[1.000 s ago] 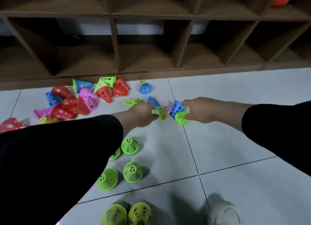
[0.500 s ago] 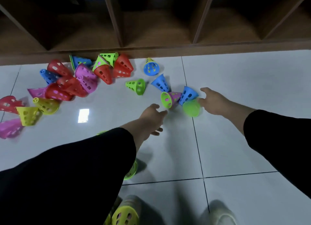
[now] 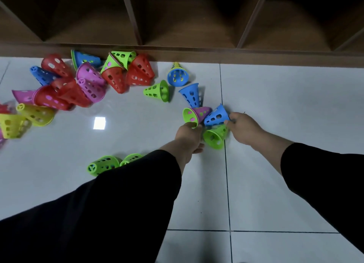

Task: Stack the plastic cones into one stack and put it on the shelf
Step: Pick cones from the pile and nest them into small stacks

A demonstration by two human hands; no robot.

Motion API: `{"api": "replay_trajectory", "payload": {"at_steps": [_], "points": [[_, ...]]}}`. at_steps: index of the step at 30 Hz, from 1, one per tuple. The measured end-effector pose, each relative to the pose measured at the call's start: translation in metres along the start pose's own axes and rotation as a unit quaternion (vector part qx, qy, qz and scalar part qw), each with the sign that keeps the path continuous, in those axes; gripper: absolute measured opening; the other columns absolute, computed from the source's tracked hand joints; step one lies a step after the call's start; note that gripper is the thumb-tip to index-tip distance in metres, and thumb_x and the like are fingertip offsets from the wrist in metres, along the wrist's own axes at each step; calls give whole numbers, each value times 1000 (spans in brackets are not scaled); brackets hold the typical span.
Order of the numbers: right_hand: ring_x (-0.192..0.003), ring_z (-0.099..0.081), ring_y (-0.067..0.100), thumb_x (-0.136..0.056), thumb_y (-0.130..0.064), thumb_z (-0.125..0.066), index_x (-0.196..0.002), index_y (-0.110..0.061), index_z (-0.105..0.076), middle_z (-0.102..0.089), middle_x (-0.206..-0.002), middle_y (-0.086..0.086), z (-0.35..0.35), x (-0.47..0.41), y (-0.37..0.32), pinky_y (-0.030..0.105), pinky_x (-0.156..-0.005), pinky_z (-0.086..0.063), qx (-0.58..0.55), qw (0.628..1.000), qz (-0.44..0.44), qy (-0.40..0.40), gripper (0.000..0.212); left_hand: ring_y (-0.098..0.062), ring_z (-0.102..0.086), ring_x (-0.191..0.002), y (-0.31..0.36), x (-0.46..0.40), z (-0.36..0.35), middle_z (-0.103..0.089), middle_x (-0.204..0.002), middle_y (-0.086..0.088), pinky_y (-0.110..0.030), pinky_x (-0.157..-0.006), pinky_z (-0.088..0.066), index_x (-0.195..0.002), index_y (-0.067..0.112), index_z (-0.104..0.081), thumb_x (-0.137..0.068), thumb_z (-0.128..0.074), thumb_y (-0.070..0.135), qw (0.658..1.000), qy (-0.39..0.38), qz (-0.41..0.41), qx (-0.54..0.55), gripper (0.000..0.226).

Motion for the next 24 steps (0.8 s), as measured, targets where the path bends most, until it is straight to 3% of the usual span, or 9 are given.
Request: {"api": "replay_trajectory", "payload": {"at_steps": [3, 10, 14, 18, 21, 24], "points": [[-59, -40, 20, -101, -24, -50, -68, -25, -46, -45, -62, 0, 2, -1, -3, 32, -58, -34, -4, 1000, 12, 16, 33, -25, -57, -66, 0, -10, 3, -62, -86, -10, -38, -68, -58, -111, 12, -65, -100, -54, 27, 999, 31, -7, 30, 21], [-59, -36, 21, -98, -25, -53, -64, -17, -40, -40, -61, 2, 5, -1, -12, 31, -56, -30, 4, 999, 27, 28, 38, -26, -69, -96, 3, -11, -3, -71, -108, -6, -40, -80, -60, -121, 21, -63, -93, -60, 44, 1000, 11, -21, 7, 36], [-59, -42, 21, -98, -26, -54, -71, -19, -51, -49, -62, 2, -4, 1, -24, 30, -54, -32, 33, 998, 53, 14, 29, -27, -70, -80, 8, -16, 2, -72, -98, -8, -34, -67, -57, -106, 17, -66, -86, -64, 61, 998, 45, 7, 37, 48], [-60, -44, 19, -97, -27, -55, -81, -20, -58, -51, -63, 0, -7, 2, -27, 28, -53, -33, 32, 997, 67, 4, 18, -28, -68, -70, 11, -23, 6, -71, -91, -11, -33, -63, -56, -106, 12, -66, -97, -60, 40, 997, 63, 6, 43, 30], [-59, -43, 19, -98, -27, -55, -83, -18, -59, -50, -61, -1, -1, 4, -29, 29, -53, -32, 14, 997, 78, 18, 19, -24, -60, -51, 22, -15, 12, -67, -77, -13, -26, -49, -51, -104, 14, -63, -101, -54, 28, 995, 67, -36, 57, 16], [-57, -43, 19, -99, -27, -53, -85, -18, -57, -51, -62, 0, 10, 10, -41, 31, -56, -33, -29, 993, 106, 40, 16, -27, -62, -59, 28, -3, 26, -68, -88, -17, -31, -55, -52, -107, 15, -57, -107, -39, 27, 992, 61, -78, 79, 22]]}}
Point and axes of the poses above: each hand's wrist, its own x-axis away from the middle knuckle, its own z-axis out of the back of the hand, y = z × x, the point moved 10 cm from there along -x, towards the middle knuckle
